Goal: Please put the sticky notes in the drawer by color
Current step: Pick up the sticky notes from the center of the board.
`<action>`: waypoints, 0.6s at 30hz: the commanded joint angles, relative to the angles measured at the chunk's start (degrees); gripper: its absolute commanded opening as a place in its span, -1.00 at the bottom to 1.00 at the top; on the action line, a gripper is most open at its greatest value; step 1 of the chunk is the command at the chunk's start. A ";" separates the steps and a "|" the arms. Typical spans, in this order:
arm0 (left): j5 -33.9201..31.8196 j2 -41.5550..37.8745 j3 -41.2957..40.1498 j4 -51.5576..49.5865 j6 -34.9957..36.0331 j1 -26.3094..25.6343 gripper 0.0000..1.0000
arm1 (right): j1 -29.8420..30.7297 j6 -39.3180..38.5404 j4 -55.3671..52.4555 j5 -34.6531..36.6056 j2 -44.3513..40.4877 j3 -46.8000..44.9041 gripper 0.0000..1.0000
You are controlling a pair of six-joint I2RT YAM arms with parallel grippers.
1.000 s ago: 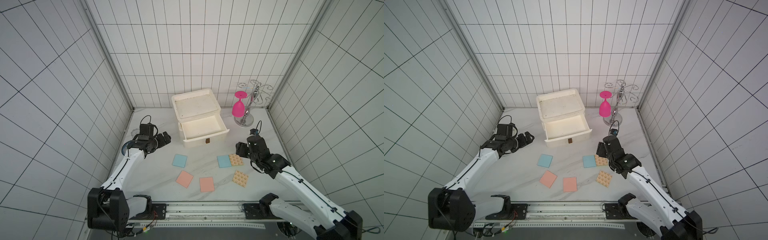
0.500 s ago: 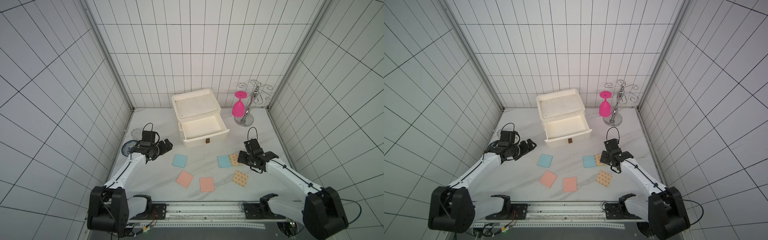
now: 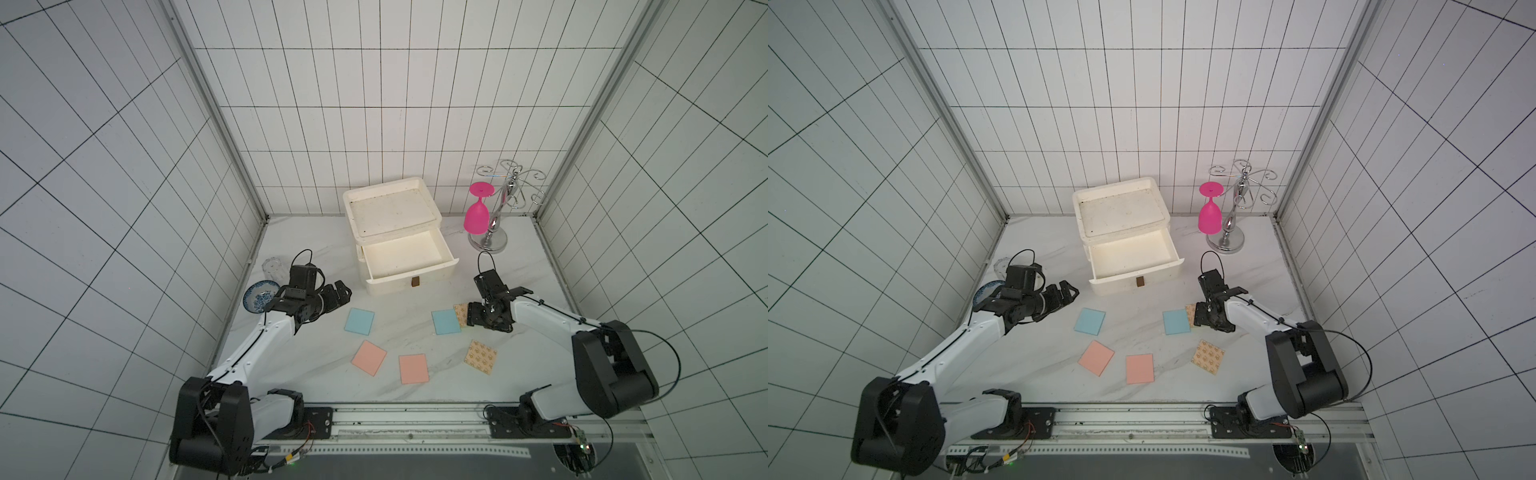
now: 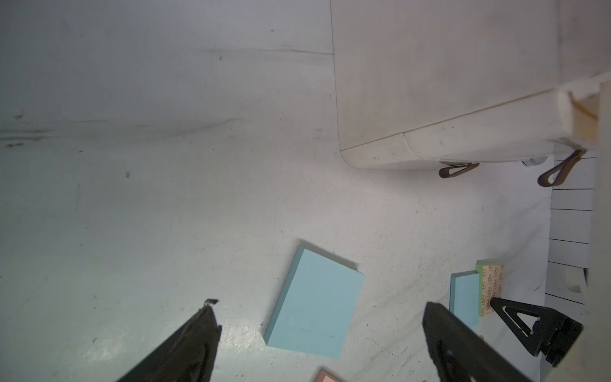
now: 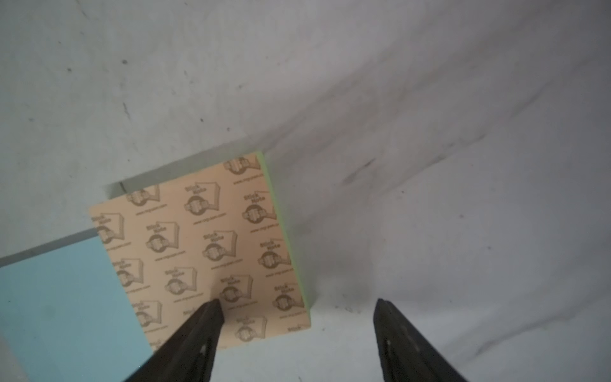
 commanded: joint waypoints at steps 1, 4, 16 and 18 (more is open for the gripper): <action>-0.32 0.53 -0.48 2.45 -0.37 -0.29 0.97 | -0.39 -1.23 -0.31 -3.40 3.13 2.55 0.55; -0.15 0.93 -0.13 2.49 -0.47 -0.55 0.97 | -0.26 -1.43 -0.77 -4.85 2.20 3.88 0.56; -2.34 -1.71 -1.22 3.40 -2.46 -2.98 0.97 | -0.26 -3.98 3.19 -8.59 3.13 6.10 0.97; -2.32 -1.37 -1.03 3.33 -2.44 -3.07 0.97 | -0.25 -3.54 3.89 -8.59 5.81 7.03 0.98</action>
